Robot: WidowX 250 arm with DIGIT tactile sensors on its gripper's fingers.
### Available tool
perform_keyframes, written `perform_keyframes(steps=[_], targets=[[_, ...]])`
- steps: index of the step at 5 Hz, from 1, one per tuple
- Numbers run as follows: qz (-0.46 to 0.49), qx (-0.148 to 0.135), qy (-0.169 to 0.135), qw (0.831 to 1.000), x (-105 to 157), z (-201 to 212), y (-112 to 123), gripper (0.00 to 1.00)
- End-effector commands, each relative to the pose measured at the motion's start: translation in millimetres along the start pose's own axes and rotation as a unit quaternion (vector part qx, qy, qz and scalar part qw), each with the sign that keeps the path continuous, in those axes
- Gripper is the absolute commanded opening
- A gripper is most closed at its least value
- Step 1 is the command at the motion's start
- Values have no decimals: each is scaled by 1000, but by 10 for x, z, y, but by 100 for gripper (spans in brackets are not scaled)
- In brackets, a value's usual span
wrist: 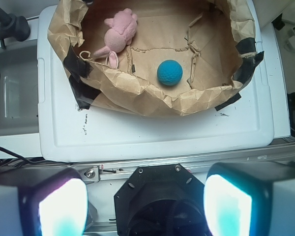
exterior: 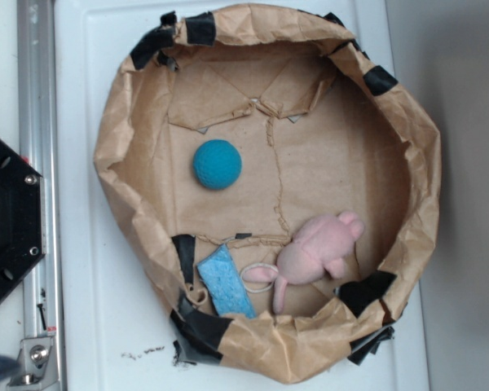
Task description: Grab the blue ball.
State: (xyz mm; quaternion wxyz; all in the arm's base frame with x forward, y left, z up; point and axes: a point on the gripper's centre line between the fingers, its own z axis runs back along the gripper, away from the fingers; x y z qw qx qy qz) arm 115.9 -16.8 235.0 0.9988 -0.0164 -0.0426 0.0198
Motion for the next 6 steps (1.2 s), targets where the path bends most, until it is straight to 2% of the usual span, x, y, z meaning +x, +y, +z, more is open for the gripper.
perform_keyframes(steps=[1,2,3,4,5,6], targets=[[0,0,0,1000,0,0,0,100],[-30,86,-5,996,489,-292,318,100],[-41,94,-21,995,983,-603,458,100],[-77,87,-22,993,1368,-955,590,100],[-137,46,8,989,1311,-1426,572,100],[-188,35,30,981,1092,-1609,510,100]])
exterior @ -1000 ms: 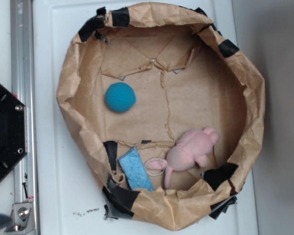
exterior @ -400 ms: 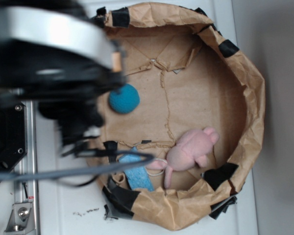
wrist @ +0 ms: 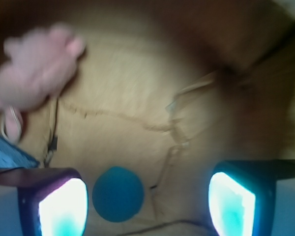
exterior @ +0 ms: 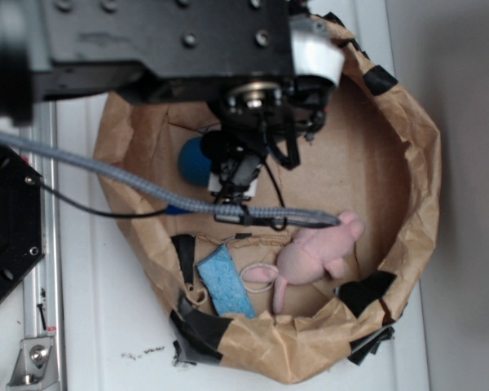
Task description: Grab the blue ball.
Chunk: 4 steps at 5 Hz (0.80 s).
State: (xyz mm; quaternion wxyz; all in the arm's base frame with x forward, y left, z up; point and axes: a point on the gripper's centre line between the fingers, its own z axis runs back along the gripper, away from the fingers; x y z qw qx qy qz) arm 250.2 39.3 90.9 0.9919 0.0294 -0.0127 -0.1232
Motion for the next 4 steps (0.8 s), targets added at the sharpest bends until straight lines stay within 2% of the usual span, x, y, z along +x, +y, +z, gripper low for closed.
perform_keyframes(steps=[1,2,3,4], targets=[[-40,-4,13,999,-231,-193,-109,100],[-44,15,11,999,-259,-338,-39,100],[-43,13,27,999,-273,-511,-2,100],[-55,-28,29,998,-348,-730,-179,100]])
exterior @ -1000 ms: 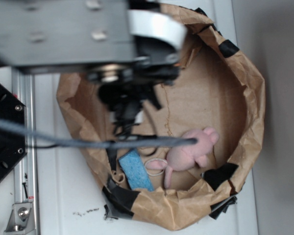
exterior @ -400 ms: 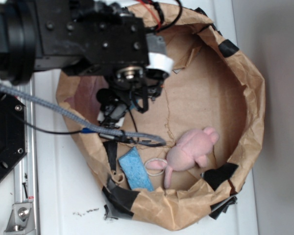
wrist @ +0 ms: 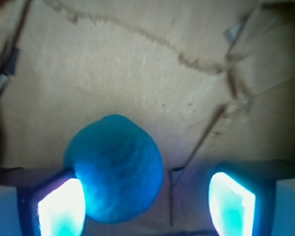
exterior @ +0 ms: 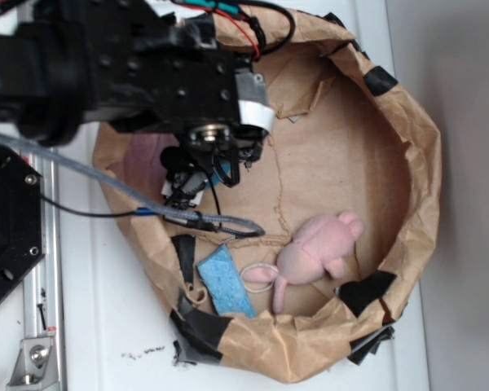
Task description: Grab the blue ball.
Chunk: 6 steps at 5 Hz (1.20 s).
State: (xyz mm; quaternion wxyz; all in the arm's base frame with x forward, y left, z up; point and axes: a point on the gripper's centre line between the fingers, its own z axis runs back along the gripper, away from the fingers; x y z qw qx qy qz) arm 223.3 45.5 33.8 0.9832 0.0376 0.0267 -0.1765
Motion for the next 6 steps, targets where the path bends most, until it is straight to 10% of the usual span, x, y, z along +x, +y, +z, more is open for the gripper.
perform_keyframes(steps=[1,4,5,6], targets=[[5,-34,3,999,-58,-257,-235,0],[52,57,-113,991,358,865,-84,0],[59,28,-129,990,435,1183,-70,0],[106,7,-79,991,412,1206,-80,0]])
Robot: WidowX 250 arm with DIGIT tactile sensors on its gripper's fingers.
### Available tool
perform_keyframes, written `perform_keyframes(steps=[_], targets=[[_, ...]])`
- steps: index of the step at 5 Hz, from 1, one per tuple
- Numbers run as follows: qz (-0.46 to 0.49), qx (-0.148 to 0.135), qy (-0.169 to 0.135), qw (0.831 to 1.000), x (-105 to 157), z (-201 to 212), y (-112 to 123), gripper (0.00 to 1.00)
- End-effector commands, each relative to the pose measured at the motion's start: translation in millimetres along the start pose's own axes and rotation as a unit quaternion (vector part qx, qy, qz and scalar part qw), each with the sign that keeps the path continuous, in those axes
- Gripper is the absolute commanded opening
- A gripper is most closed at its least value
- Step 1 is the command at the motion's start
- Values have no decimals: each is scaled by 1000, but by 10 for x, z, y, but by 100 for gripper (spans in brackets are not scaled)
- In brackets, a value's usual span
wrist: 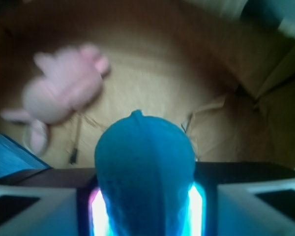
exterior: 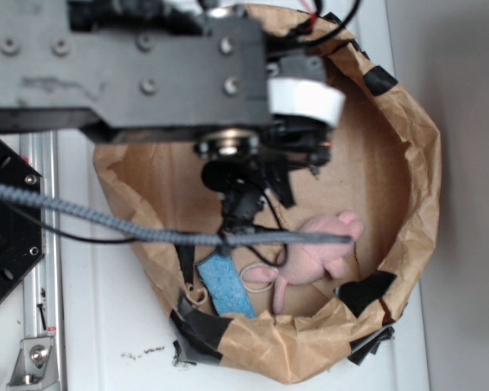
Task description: Grab the blue ball.
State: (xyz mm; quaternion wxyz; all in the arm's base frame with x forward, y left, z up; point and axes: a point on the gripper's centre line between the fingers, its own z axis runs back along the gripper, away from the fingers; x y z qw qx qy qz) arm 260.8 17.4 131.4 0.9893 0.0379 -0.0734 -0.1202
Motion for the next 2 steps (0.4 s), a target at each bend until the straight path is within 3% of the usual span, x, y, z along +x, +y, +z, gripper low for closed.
perform_keyframes(steps=[1,2], targets=[[164,-28,-13,986,13,171,-1,0],[182,-42,-11,982,15,173,31,0]])
